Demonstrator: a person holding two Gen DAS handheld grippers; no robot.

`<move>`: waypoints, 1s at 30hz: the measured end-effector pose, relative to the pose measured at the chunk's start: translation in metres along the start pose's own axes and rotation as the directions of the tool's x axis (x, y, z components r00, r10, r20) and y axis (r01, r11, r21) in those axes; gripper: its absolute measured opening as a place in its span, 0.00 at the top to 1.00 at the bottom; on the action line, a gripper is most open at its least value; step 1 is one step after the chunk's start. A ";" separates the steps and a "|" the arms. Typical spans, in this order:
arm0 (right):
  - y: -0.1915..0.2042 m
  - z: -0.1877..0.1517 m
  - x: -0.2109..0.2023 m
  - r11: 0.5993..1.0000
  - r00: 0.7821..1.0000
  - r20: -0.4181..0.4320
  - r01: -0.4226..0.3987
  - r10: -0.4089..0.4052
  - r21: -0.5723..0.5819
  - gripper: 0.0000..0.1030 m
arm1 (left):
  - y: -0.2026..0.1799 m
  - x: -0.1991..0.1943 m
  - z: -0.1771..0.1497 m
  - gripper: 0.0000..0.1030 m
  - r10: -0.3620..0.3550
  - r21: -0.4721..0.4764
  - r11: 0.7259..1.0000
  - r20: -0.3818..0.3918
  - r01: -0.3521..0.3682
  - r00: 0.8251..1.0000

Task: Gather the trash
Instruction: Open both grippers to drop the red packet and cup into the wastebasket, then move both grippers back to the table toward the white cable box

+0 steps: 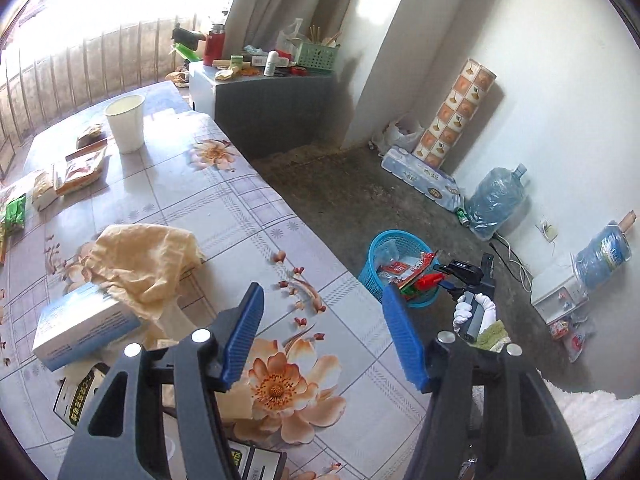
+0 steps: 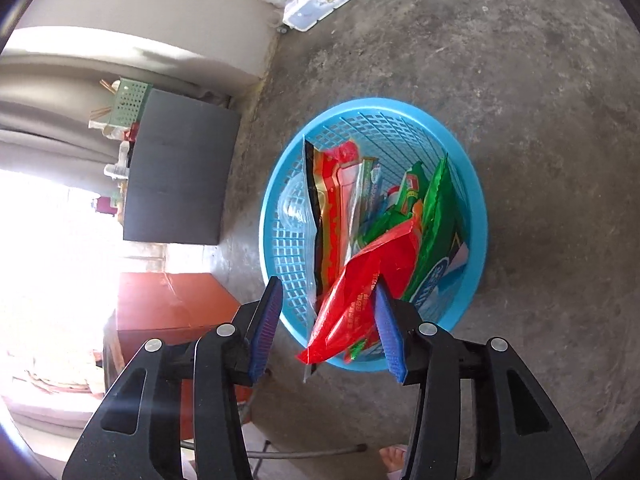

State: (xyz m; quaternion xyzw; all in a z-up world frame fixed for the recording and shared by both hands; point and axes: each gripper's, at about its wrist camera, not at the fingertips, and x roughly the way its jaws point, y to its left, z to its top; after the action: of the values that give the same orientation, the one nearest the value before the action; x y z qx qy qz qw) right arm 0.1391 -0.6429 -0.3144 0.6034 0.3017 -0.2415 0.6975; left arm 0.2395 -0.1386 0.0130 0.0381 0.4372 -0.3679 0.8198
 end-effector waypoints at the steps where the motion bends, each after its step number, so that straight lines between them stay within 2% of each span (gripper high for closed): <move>1: 0.002 0.003 0.000 1.000 1.000 0.016 0.008 -0.008 -0.003 0.56 | 0.006 -0.007 -0.004 0.40 0.006 -0.006 1.000 0.013 -0.006 1.000; 3: 0.005 0.008 -0.001 0.999 0.998 0.046 0.045 -0.044 -0.013 0.44 | 0.016 -0.018 -0.015 0.39 0.018 -0.025 1.000 0.027 -0.017 0.999; 8: 0.004 0.017 0.012 0.990 0.990 0.032 0.138 -0.137 -0.021 0.43 | 0.035 -0.027 -0.033 0.39 0.051 -0.067 0.997 0.027 -0.049 0.998; 10: 0.004 0.016 0.011 0.988 0.988 0.042 0.151 -0.150 -0.023 0.43 | 0.041 -0.030 -0.037 0.39 0.064 -0.076 0.995 0.035 -0.061 0.997; 16: 0.001 -0.002 -0.013 0.994 0.992 0.070 0.105 -0.102 -0.034 0.43 | 0.059 -0.041 -0.047 0.39 0.081 -0.106 0.992 0.059 -0.074 0.995; 20: 0.008 -0.031 -0.056 0.996 0.995 0.096 0.043 -0.035 -0.084 0.43 | 0.071 -0.048 -0.062 0.36 0.093 -0.133 0.987 0.055 -0.085 0.994; 23: 0.025 -0.060 -0.097 0.987 0.995 0.096 0.000 0.016 -0.162 0.43 | 0.082 -0.055 -0.078 0.35 0.121 -0.164 0.980 0.047 -0.112 0.992; 25: 0.047 -0.084 -0.121 0.964 0.996 0.075 -0.022 0.043 -0.264 0.42 | 0.090 -0.060 -0.090 0.33 0.135 -0.193 0.973 0.042 -0.125 0.990; 26: 0.062 -0.099 -0.131 0.942 0.997 0.050 -0.037 0.057 -0.332 0.37 | 0.094 -0.061 -0.096 0.33 0.139 -0.211 0.969 0.039 -0.128 0.990; 27: 0.078 -0.115 -0.138 0.915 0.997 0.019 -0.060 0.073 -0.399 0.32 | 0.098 -0.062 -0.102 0.33 0.140 -0.229 0.965 0.036 -0.129 0.989; 30: 0.128 -0.167 -0.148 0.809 0.987 -0.113 -0.156 0.111 -0.567 0.30 | 0.110 -0.066 -0.120 0.33 0.155 -0.284 0.948 0.026 -0.141 0.988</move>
State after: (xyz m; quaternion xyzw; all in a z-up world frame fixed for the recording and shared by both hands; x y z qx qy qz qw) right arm 0.1034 -0.4620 -0.1348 0.3938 0.3431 -0.0671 0.8501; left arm 0.2038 0.0251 -0.0397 -0.0549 0.4611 -0.2404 0.8524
